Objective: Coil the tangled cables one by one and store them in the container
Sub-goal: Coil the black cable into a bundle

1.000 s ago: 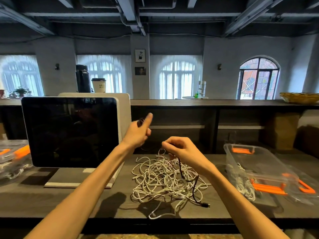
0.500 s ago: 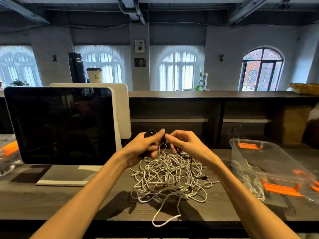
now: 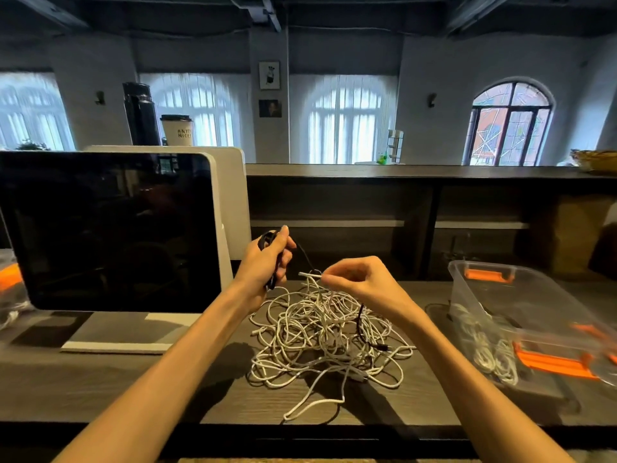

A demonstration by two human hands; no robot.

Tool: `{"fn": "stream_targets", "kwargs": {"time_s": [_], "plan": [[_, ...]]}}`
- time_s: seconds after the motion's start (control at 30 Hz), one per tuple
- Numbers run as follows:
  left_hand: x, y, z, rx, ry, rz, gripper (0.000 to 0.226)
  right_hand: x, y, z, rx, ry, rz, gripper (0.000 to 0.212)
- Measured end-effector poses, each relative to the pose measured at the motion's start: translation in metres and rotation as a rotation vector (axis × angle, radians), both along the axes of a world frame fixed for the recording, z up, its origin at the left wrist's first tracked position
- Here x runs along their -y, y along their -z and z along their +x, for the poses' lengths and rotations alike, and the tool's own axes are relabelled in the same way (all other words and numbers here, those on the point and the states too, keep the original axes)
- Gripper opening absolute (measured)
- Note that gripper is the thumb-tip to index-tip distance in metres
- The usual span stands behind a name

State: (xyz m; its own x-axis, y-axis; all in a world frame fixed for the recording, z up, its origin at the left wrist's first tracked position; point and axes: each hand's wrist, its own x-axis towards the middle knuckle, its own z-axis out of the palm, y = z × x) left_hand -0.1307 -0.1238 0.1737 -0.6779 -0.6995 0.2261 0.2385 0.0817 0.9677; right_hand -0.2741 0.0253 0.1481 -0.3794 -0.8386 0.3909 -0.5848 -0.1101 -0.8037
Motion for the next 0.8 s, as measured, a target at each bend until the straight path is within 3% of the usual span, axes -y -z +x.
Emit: {"fn": "stream_targets", "kwargs": {"time_s": [0.07,0.13,0.2,0.27,0.53,0.63,0.8], "plan": [[0.0,-0.002,-0.001,-0.029,-0.045,0.052,0.031,0.001,0.003,0.004,-0.073,0.046,-0.041,0.014],[-0.001,-0.006,-0.003,-0.102,0.033,0.24,0.031,0.001,0.004,0.006,-0.114,0.092,-0.208,0.01],[-0.004,-0.009,-0.002,-0.221,0.123,0.498,0.029,0.001,0.002,0.007,-0.089,0.083,-0.313,0.008],[-0.004,-0.011,-0.003,-0.27,0.093,0.617,0.027,0.0,-0.003,0.009,-0.005,0.057,-0.326,0.007],[0.015,-0.014,-0.003,-0.442,-0.159,0.688,0.026,-0.012,-0.003,0.007,0.261,0.118,-0.437,0.014],[0.023,-0.012,0.001,-0.538,-0.195,0.679,0.028,-0.021,-0.001,-0.003,0.238,0.134,-0.397,0.012],[0.005,-0.009,-0.009,-0.524,-0.139,0.46,0.029,-0.022,0.014,-0.017,0.113,0.273,-0.192,0.009]]}}
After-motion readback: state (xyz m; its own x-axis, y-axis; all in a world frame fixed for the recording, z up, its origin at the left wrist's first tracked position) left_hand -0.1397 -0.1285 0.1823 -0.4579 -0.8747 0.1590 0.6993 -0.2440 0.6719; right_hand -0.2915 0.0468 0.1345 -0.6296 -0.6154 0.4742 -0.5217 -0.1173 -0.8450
